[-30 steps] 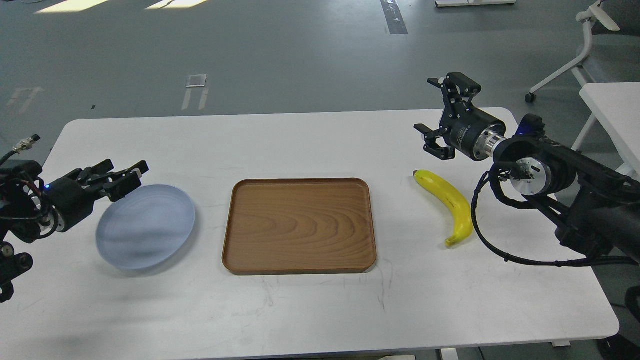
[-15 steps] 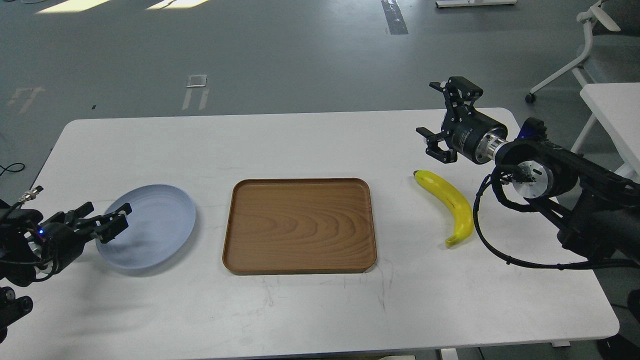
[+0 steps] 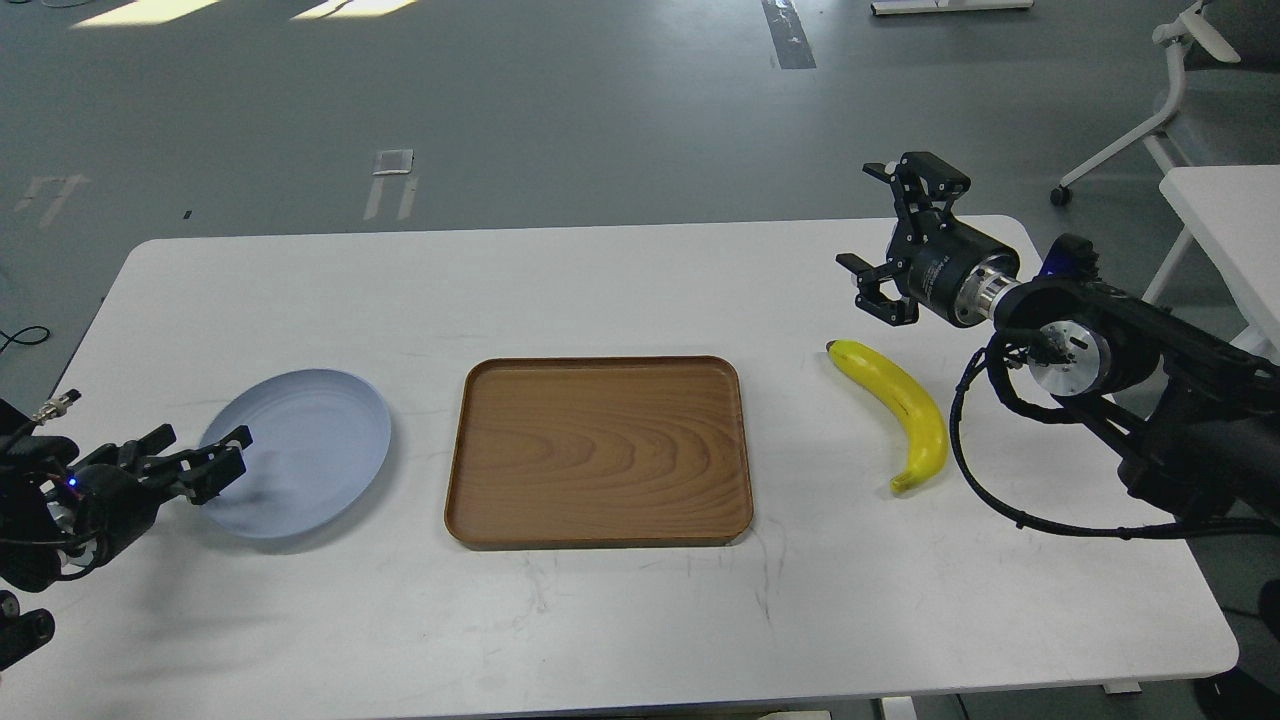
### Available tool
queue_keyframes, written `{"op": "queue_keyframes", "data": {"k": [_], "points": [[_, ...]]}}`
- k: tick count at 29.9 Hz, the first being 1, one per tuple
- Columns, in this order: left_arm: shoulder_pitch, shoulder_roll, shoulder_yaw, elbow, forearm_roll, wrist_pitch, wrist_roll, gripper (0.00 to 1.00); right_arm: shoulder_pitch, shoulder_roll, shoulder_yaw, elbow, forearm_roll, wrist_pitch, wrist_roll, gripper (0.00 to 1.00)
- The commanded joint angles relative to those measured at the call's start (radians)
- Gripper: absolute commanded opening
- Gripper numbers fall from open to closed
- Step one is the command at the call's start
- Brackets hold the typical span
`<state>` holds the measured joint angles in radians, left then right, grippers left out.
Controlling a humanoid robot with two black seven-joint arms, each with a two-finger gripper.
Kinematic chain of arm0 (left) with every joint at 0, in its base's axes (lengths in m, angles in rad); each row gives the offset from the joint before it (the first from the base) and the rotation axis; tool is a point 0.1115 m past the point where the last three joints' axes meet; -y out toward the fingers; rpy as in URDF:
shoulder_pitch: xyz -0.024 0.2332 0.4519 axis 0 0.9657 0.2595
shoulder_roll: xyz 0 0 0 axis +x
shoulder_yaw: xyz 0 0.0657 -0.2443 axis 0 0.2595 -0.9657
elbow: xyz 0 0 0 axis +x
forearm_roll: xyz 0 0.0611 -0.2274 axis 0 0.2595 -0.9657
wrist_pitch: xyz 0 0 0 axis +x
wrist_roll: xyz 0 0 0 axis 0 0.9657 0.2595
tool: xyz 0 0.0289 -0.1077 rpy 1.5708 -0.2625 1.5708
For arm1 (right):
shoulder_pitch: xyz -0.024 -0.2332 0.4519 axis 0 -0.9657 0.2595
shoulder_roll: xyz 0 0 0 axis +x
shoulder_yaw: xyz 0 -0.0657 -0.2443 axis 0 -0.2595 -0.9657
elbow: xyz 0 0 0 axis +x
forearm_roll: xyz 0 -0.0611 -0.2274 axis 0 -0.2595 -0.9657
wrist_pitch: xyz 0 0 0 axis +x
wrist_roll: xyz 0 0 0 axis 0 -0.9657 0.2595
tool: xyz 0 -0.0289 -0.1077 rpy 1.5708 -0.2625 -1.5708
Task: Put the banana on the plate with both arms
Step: 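Grasp the plate rim with the left gripper, then lift the plate with the left gripper and lower it onto the wooden tray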
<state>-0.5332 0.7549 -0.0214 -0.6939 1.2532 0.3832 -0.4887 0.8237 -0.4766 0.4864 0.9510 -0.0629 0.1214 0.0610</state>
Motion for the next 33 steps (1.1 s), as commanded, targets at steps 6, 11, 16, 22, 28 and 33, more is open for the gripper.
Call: {"op": "queue_keyframes", "data": {"k": [6, 11, 16, 22, 28, 33], "points": [[0.024, -0.002, 0.02, 0.017, 0.003, -0.047, 0.0, 0.23, 0.0, 0.0, -0.002, 0.0, 0.0, 0.0, -0.001, 1.0], [0.013, -0.008, 0.06, 0.083, -0.009, -0.052, 0.0, 0.0, 0.0, 0.0, -0.002, 0.002, 0.0, 0.0, -0.001, 1.0], [0.004, -0.008, 0.046, 0.094, -0.024, -0.049, 0.0, 0.0, 0.0, -0.002, -0.002, 0.0, 0.0, 0.0, 0.0, 1.0], [-0.073, 0.006, 0.051, 0.042, -0.124, -0.06, 0.0, 0.0, 0.0, -0.002, -0.008, 0.002, 0.0, 0.0, -0.001, 1.0], [-0.2, 0.032, 0.048, -0.151, -0.127, -0.081, 0.0, 0.0, 0.002, -0.002, -0.008, 0.002, 0.0, 0.0, -0.001, 1.0], [-0.304, 0.026, 0.054, -0.404, -0.114, -0.147, 0.0, 0.0, 0.002, -0.002, -0.008, 0.002, 0.0, 0.0, -0.001, 1.0]]}}
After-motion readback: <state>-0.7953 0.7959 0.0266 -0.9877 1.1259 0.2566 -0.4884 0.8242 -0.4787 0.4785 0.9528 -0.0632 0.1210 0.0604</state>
